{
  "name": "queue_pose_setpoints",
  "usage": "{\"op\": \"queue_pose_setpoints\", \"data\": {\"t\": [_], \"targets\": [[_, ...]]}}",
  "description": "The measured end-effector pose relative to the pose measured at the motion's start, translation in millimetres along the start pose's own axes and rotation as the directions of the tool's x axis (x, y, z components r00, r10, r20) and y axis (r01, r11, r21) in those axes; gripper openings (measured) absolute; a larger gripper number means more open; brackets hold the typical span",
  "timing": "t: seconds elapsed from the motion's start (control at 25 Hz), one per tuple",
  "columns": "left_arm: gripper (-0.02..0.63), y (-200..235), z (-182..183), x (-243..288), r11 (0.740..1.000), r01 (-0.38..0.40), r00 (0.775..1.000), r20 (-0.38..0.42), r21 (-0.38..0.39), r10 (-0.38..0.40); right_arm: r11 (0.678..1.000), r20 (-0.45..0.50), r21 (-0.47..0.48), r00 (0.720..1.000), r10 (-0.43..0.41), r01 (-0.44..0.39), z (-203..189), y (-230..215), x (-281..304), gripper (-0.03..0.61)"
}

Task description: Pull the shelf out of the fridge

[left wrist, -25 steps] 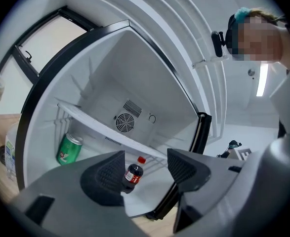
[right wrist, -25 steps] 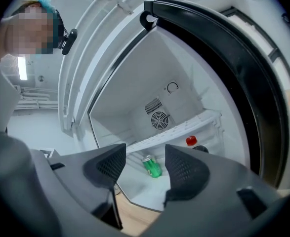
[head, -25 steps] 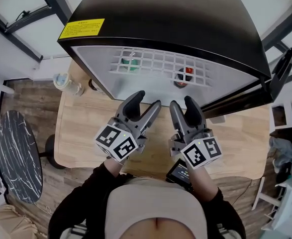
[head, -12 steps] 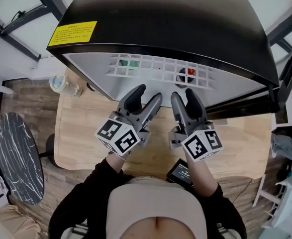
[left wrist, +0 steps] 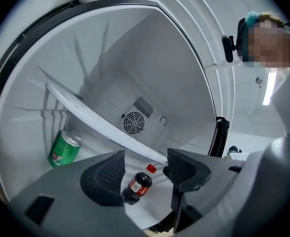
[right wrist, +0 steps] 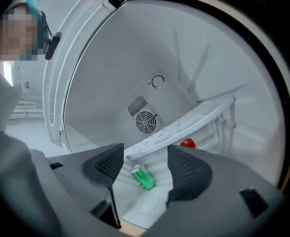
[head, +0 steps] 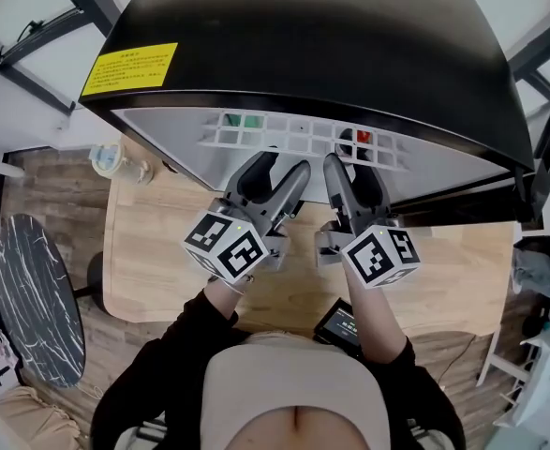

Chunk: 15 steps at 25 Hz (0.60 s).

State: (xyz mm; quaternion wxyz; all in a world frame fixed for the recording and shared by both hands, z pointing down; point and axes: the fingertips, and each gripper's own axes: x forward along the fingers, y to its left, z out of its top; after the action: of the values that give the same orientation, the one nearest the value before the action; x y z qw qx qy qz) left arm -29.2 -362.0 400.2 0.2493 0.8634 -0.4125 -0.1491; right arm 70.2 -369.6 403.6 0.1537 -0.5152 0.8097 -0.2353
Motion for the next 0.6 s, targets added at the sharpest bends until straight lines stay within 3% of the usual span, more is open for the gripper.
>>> {"op": "queue_pose_setpoints", "data": {"t": [0.6], "targets": [[0.256,13,14,20,0.999,-0.015,1.000,0.026,-0.046,0.016,0.996,0.030,0.086,1.000,0.005,-0.007,10,-4,28,0.282]]}}
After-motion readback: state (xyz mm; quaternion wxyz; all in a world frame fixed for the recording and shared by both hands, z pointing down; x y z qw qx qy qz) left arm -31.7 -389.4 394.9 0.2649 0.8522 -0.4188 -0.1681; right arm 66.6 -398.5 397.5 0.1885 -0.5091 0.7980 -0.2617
